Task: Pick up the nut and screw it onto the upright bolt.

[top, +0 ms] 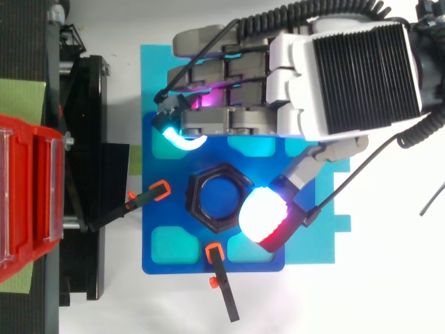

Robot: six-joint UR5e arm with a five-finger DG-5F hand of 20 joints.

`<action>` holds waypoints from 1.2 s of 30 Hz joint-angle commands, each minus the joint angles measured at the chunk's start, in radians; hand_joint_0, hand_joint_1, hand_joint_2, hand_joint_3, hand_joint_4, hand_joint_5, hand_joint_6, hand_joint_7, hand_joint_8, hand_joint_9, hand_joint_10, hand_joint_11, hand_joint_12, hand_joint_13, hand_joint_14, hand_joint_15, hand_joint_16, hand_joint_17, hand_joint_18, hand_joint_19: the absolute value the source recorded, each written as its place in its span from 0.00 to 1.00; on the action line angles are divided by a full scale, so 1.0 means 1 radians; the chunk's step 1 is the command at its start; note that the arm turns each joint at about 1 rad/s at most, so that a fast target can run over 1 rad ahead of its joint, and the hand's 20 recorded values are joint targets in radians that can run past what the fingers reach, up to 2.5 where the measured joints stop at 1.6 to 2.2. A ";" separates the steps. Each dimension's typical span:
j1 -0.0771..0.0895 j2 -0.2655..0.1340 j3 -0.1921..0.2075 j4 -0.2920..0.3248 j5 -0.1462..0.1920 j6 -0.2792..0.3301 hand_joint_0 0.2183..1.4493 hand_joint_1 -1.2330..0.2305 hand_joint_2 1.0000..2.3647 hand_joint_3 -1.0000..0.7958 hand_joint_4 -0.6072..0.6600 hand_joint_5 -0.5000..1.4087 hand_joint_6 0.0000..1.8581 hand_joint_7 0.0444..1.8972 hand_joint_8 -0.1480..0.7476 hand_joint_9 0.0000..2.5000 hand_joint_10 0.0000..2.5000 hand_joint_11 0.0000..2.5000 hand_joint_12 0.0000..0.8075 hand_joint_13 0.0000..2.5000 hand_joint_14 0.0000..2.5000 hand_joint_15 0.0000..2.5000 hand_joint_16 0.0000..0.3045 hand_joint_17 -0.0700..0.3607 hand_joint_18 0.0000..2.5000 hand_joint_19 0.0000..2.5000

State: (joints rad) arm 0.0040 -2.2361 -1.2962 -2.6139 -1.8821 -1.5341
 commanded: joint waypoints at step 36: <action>0.033 0.000 0.074 -0.072 -0.046 0.006 0.18 0.87 0.00 0.28 0.59 0.19 0.27 0.32 0.39 0.19 0.00 0.00 0.35 0.15 0.00 0.00 0.12 0.35 0.05 0.00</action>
State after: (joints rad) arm 0.0313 -2.2363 -1.2215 -2.6611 -1.9290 -1.5254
